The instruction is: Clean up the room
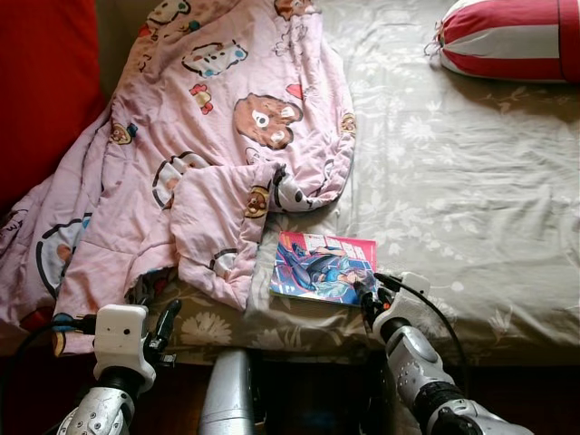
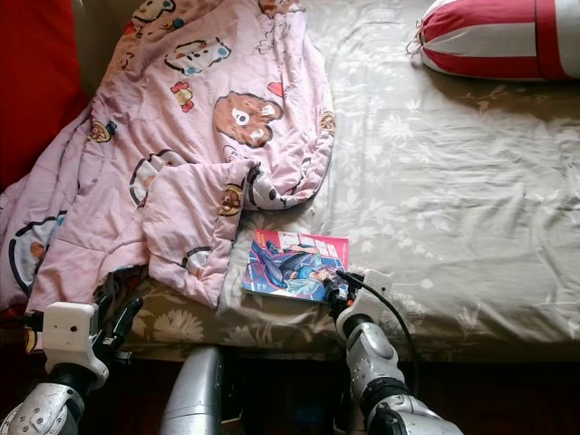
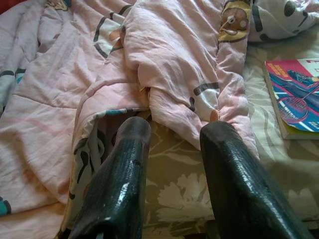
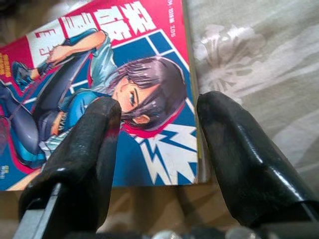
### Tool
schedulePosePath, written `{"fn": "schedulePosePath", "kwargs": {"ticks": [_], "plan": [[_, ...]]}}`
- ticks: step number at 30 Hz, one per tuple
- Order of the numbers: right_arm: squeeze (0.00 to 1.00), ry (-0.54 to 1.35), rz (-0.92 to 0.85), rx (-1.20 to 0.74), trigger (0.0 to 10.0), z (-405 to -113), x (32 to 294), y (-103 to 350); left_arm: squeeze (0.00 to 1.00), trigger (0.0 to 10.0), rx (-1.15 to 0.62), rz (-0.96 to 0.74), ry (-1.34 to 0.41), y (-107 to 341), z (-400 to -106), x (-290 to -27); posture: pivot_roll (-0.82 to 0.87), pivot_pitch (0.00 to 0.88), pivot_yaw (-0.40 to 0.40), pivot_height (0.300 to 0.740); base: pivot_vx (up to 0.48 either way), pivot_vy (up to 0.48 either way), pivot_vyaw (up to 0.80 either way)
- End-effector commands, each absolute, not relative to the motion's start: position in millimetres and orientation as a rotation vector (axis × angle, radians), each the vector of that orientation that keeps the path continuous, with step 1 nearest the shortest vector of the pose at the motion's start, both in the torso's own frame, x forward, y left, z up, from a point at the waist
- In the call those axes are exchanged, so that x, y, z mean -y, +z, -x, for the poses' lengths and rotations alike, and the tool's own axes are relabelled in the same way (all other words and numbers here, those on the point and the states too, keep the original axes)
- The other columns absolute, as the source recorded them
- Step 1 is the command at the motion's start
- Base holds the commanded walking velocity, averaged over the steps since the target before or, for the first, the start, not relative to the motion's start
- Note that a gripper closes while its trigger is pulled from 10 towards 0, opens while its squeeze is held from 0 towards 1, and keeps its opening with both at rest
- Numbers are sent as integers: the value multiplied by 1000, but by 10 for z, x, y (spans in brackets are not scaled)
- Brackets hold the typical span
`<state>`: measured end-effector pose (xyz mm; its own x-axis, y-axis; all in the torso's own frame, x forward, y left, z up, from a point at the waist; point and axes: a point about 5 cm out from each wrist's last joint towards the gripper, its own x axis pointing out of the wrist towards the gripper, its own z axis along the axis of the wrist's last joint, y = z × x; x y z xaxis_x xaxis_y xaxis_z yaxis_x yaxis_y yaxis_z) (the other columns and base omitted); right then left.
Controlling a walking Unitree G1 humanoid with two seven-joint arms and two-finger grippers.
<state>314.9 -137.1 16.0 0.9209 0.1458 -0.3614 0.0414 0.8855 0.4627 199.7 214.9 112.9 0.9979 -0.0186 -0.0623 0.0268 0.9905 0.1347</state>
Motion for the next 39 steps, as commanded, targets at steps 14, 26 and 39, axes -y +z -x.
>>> {"fn": "schedulePosePath", "kwargs": {"ticks": [14,26,39], "plan": [[0,44,-599,-511,10000,-2919,1361,-90,0,10000,-97,-155,-21,1146,-1890,-2183,307,287,86,595,0,0,0],[0,9,-797,-581,10000,-2716,1341,-273,0,10000,-101,-168,-28,1179,-1849,-2173,326,297,93,595,0,0,0],[0,144,-946,-555,10000,-2796,1105,-167,0,10000,-112,-180,-19,1182,-1812,-2197,336,300,97,595,0,0,0]]}}
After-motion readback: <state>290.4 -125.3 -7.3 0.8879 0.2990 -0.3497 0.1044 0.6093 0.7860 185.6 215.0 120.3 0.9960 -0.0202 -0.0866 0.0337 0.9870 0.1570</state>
